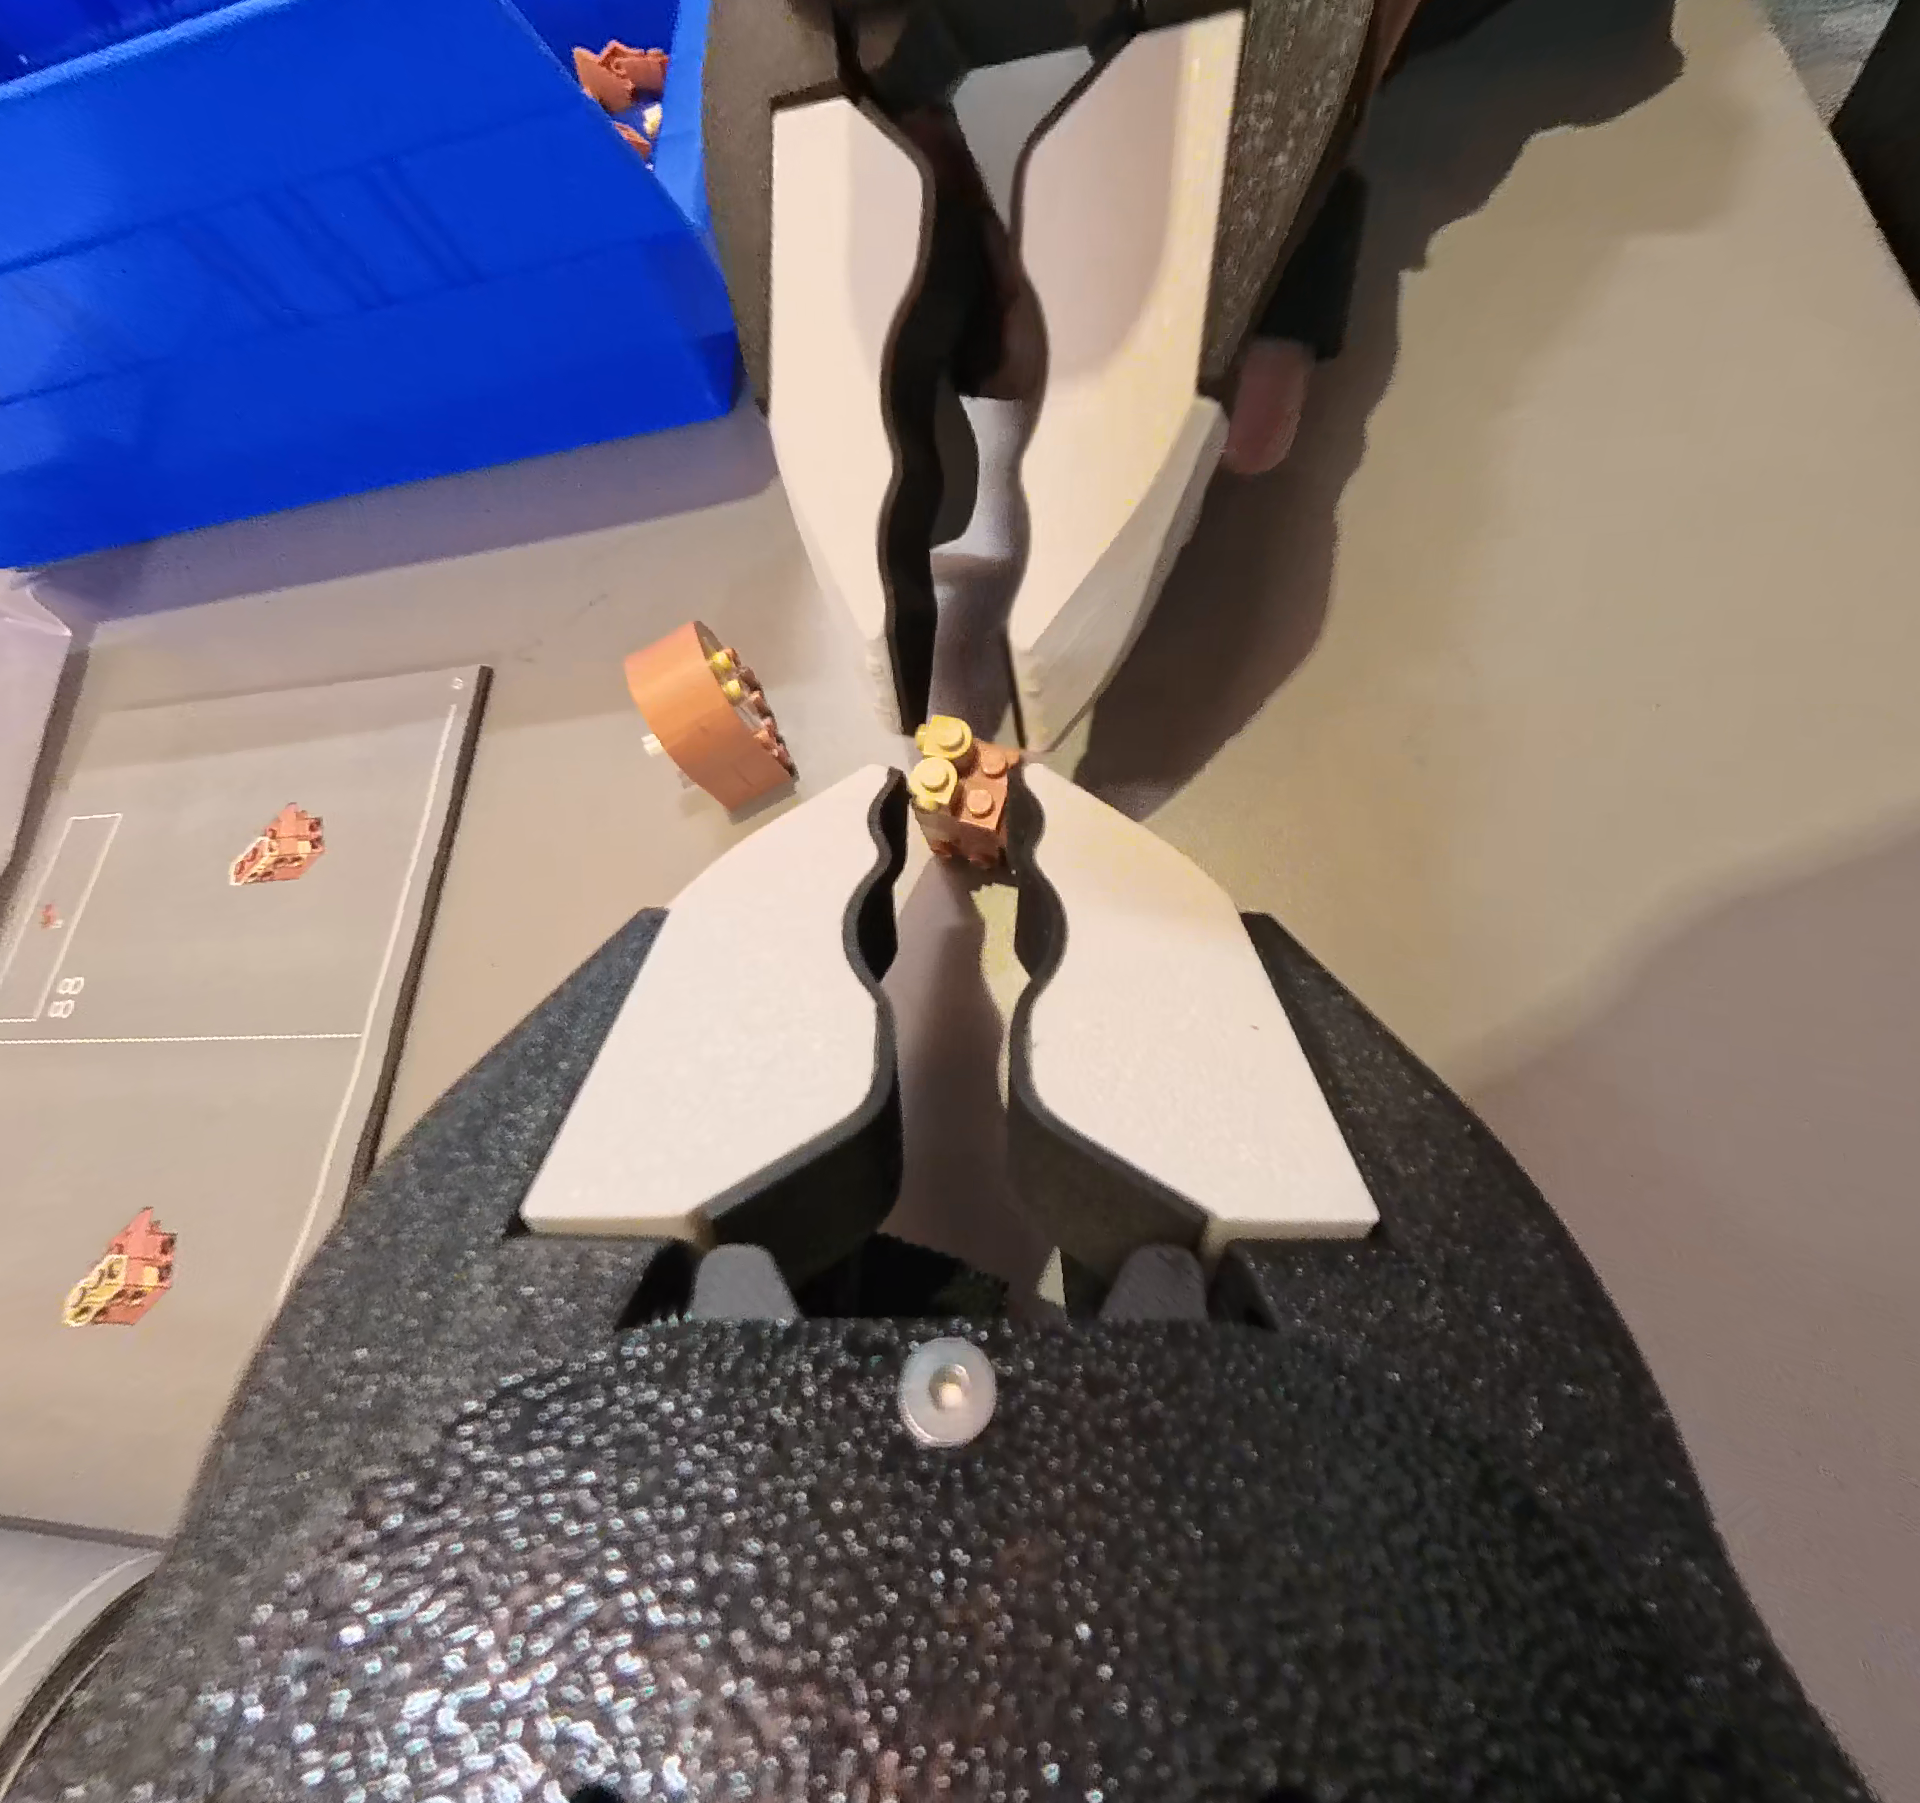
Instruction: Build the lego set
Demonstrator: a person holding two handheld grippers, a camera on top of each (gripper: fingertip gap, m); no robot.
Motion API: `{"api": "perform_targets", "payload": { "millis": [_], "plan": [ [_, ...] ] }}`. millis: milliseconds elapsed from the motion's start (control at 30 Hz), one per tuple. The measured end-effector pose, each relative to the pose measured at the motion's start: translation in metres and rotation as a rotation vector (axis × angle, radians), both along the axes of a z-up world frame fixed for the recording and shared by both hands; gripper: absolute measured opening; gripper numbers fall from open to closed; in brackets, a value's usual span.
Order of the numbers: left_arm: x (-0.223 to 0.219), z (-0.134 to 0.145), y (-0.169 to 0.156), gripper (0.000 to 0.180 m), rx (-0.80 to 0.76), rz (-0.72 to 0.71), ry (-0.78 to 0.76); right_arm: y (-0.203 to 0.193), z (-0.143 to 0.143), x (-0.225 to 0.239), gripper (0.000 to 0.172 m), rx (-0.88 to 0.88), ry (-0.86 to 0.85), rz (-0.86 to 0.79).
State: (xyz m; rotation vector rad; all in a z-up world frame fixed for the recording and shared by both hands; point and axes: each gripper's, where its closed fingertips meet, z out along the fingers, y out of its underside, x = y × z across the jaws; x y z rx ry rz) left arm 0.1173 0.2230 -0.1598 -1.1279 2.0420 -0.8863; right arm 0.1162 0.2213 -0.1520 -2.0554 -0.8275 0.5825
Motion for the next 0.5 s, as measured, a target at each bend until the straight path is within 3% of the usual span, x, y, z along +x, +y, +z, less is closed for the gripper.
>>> {"api": "perform_targets", "payload": {
  "millis": [200, 500],
  "plan": [
    [-0.001, 0.007, 0.000, 0.029, -0.034, -0.007, -0.036, -0.006, 0.011, 0.005, 0.026, 0.120, 0.007, 0.051],
    [-0.008, 0.022, 0.010, 0.030, -0.129, 0.005, -0.104, -0.015, 0.022, 0.019, 0.023, 0.192, 0.047, 0.033]
  ]
}}
